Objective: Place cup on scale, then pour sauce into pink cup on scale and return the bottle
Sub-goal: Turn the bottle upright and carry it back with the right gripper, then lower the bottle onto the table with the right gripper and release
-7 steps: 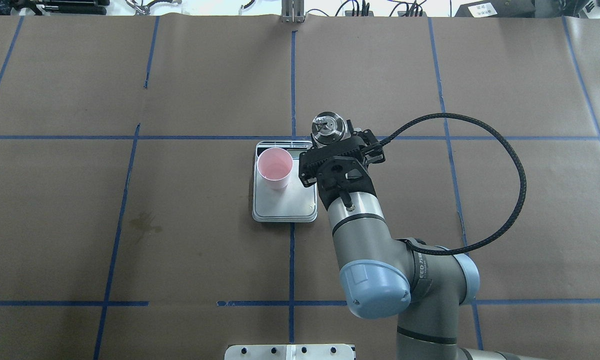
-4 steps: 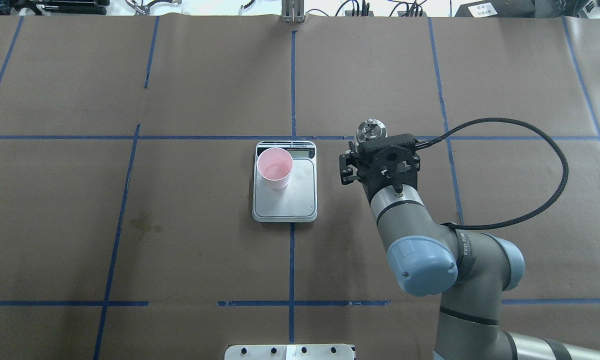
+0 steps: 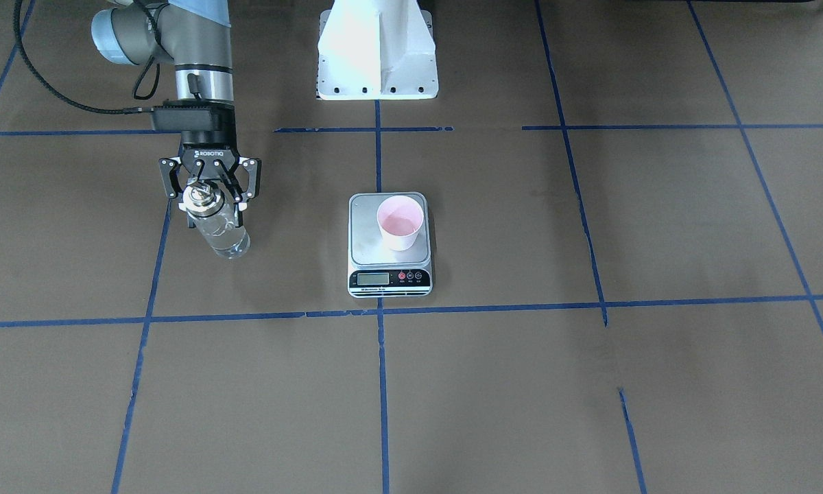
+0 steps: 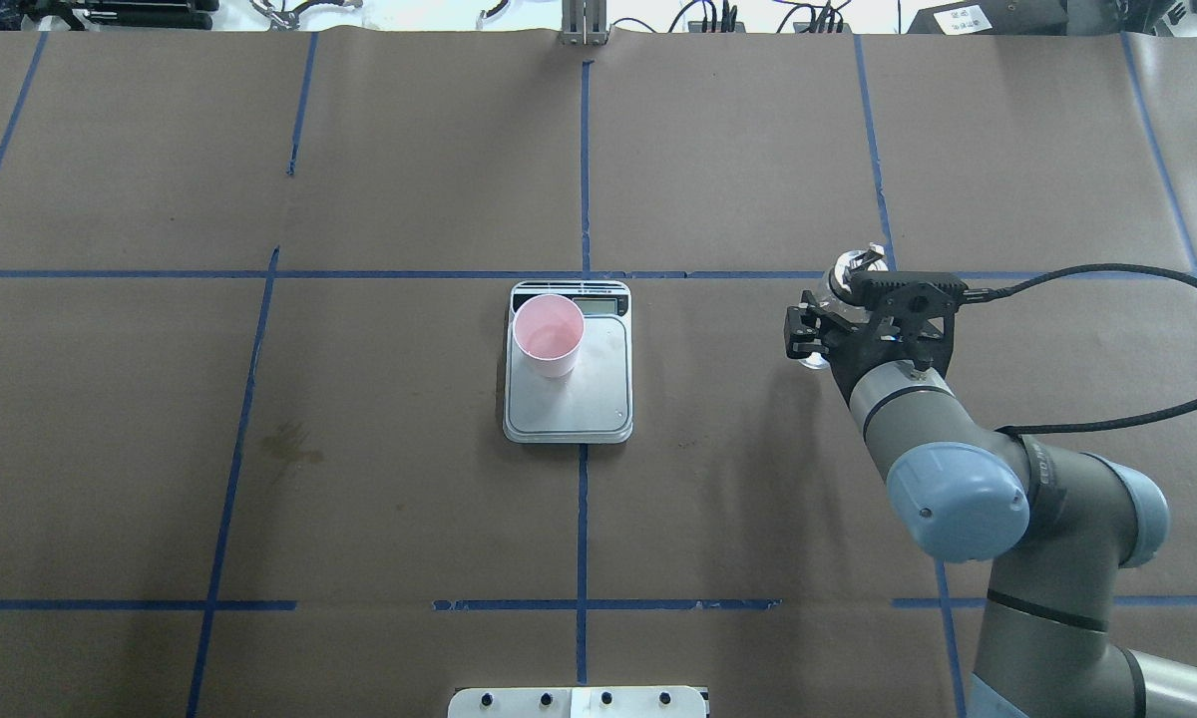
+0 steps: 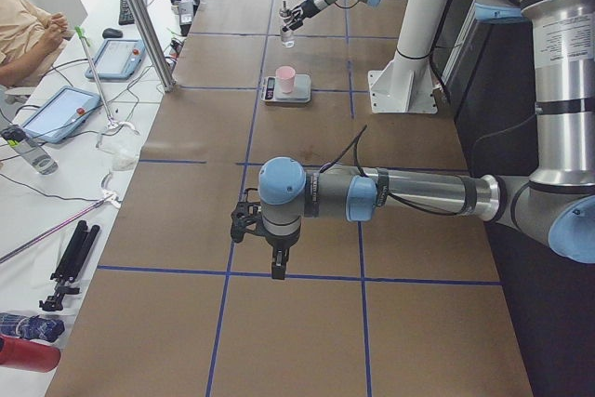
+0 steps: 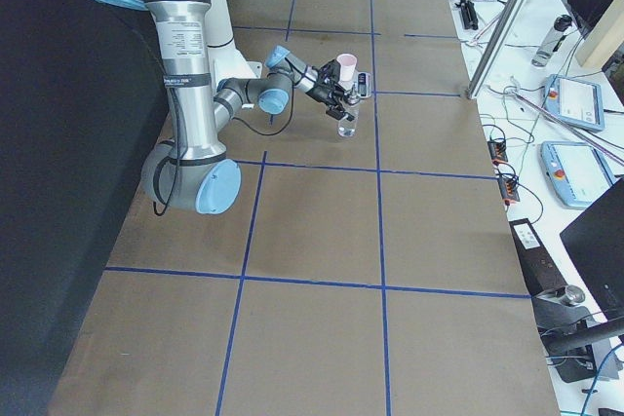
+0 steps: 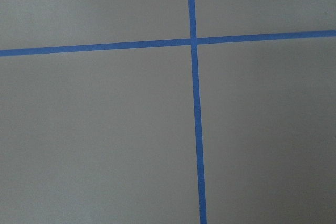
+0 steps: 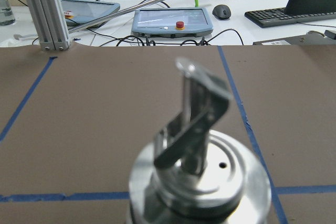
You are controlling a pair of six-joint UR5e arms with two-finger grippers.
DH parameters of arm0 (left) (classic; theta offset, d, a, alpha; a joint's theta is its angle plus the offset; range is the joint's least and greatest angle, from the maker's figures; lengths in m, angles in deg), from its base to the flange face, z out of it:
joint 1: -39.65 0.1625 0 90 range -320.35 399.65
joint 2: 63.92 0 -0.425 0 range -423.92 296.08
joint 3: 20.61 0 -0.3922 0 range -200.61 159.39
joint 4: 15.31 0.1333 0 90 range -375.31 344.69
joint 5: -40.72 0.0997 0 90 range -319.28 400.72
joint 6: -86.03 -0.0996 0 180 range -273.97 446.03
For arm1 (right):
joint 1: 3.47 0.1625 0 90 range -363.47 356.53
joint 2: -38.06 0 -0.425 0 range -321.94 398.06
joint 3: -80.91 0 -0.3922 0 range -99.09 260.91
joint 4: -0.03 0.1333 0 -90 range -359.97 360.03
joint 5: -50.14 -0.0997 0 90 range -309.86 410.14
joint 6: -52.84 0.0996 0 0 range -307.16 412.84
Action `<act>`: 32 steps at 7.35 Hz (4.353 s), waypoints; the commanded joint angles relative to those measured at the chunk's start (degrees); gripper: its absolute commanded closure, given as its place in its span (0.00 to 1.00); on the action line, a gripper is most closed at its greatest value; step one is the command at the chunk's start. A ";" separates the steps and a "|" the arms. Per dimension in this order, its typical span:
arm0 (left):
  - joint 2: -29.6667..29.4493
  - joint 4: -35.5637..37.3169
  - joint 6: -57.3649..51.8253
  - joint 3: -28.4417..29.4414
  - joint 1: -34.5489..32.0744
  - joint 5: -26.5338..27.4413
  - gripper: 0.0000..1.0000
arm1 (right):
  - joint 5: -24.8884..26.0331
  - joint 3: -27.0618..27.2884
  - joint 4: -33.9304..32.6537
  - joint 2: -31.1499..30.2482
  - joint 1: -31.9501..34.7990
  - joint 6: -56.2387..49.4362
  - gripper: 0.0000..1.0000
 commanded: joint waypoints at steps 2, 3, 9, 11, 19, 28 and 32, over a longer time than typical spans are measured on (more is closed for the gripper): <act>0.00 -0.09 0.00 -0.14 0.00 0.00 0.00 | 0.06 2.24 4.46 -7.24 0.00 5.29 1.00; 0.00 -0.09 0.00 -0.23 0.00 0.09 0.00 | 0.33 1.45 4.76 -8.12 0.00 5.30 1.00; 0.00 -0.09 0.00 -0.05 0.09 0.09 0.00 | 2.88 -1.80 4.76 -7.78 -0.35 5.30 0.93; 0.00 -0.09 0.00 -0.05 0.00 0.09 0.00 | 2.97 -1.98 4.76 -7.78 -0.43 5.30 0.73; -0.09 -0.09 0.00 -0.14 0.09 0.09 0.00 | 4.02 -3.04 4.76 -7.34 -0.88 5.39 0.23; -0.26 -0.01 0.00 -0.05 0.09 0.09 0.00 | 10.33 -2.34 4.76 -7.77 -2.45 5.22 0.00; -0.35 -0.01 0.00 0.21 0.09 0.09 0.00 | 16.14 -1.81 6.42 -12.24 -8.07 5.57 0.00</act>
